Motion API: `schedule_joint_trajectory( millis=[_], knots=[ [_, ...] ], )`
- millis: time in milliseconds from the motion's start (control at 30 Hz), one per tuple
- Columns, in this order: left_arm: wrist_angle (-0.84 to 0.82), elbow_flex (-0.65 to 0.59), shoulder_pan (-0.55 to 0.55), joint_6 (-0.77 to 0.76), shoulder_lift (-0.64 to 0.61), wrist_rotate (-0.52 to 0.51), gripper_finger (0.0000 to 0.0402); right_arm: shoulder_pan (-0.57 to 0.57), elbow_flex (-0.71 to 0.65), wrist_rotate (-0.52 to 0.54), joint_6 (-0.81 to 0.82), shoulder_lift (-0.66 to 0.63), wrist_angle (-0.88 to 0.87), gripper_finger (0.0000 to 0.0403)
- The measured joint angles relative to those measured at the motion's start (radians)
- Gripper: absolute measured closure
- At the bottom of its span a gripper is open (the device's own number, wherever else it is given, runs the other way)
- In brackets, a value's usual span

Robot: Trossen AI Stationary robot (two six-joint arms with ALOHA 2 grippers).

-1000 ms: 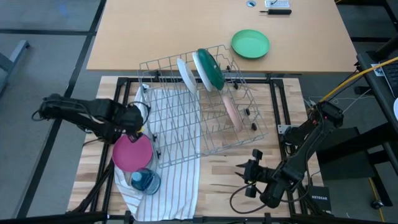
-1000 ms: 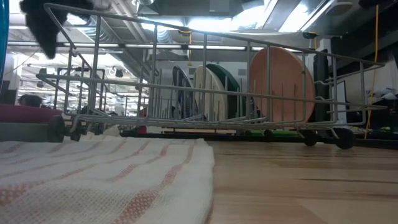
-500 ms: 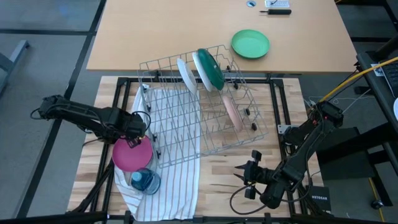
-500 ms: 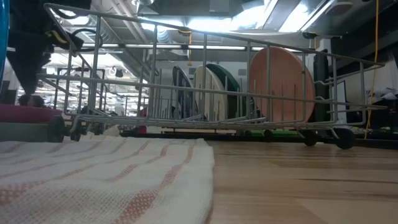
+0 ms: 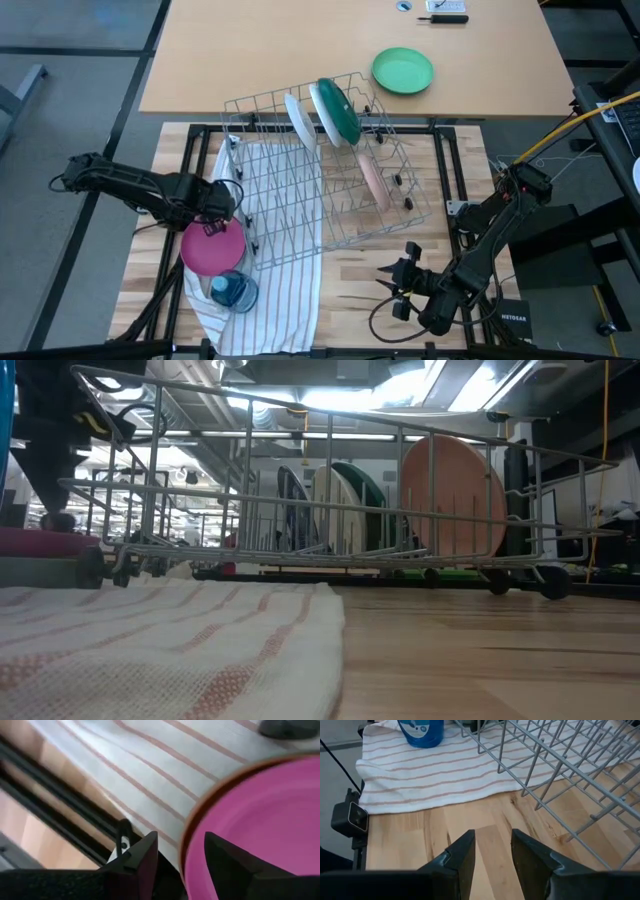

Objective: Sort dishes
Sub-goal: Put the pink plate into the dish rack

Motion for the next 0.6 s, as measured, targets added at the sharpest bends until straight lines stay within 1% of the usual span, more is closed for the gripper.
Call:
schedule_joint_trajectory(
  millis=[200,367,500,600],
  knots=[
    [0.019,0.0,0.0,0.064,0.0,0.016,0.0253,0.0,0.0,0.0,0.001,0.0,0.0,0.0274],
    [0.084,0.0,0.0,0.118,0.0,0.028,0.0253,0.0,0.0,0.0,0.001,0.0,0.0,0.0274],
    [0.104,-0.002,0.0,0.137,0.0,0.028,0.0253,0.0,0.0,0.0,0.001,0.0,0.0,0.0274],
    [0.138,-0.039,0.0,0.124,0.0,0.044,0.0253,0.0,0.0,-0.001,0.002,0.0,0.0,0.0274]
  ],
)
